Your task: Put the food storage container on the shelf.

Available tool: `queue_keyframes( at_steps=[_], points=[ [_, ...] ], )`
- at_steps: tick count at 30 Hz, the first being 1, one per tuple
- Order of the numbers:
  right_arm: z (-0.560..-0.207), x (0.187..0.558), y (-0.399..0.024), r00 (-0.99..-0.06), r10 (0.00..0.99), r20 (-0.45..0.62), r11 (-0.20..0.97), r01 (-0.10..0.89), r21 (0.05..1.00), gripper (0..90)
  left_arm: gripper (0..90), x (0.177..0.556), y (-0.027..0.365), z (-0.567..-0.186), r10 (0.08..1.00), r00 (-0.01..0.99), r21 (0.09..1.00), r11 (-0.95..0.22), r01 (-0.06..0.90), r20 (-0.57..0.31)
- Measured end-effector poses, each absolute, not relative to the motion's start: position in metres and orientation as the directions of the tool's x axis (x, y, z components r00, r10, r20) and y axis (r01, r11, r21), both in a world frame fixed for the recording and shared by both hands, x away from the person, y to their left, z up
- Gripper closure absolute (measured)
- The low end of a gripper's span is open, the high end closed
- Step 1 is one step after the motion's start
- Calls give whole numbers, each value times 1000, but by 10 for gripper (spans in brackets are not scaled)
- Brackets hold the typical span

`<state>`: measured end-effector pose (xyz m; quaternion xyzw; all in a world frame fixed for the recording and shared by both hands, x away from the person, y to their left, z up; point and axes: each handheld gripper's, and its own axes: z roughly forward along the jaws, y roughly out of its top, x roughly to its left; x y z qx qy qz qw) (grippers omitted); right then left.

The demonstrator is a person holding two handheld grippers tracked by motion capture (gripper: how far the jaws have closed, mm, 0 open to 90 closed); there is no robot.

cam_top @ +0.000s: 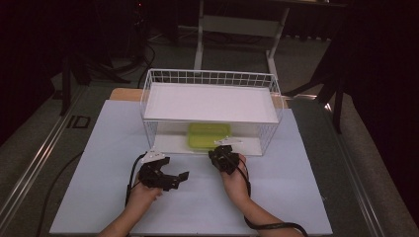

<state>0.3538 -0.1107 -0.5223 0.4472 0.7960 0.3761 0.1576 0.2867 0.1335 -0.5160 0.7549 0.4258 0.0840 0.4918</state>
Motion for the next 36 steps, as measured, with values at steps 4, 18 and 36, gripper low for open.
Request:
queue_keyframes(
  at_steps=[4, 18, 36],
  points=[
    [-523, 359, -107, -547, 834, 75, 320, 589, 742, 898, 22, 287, 134, -519, 726, 622, 811, -156, 565, -293],
    [-525, 383, -102, -514, 856, 52, 302, 580, 757, 889, 22, 287, 134, -521, 723, 622, 807, -154, 570, -301],
    [-524, 398, -100, -488, 871, 54, 281, 586, 760, 890, 22, 286, 135, -520, 715, 625, 808, -146, 570, -312]
  ],
)
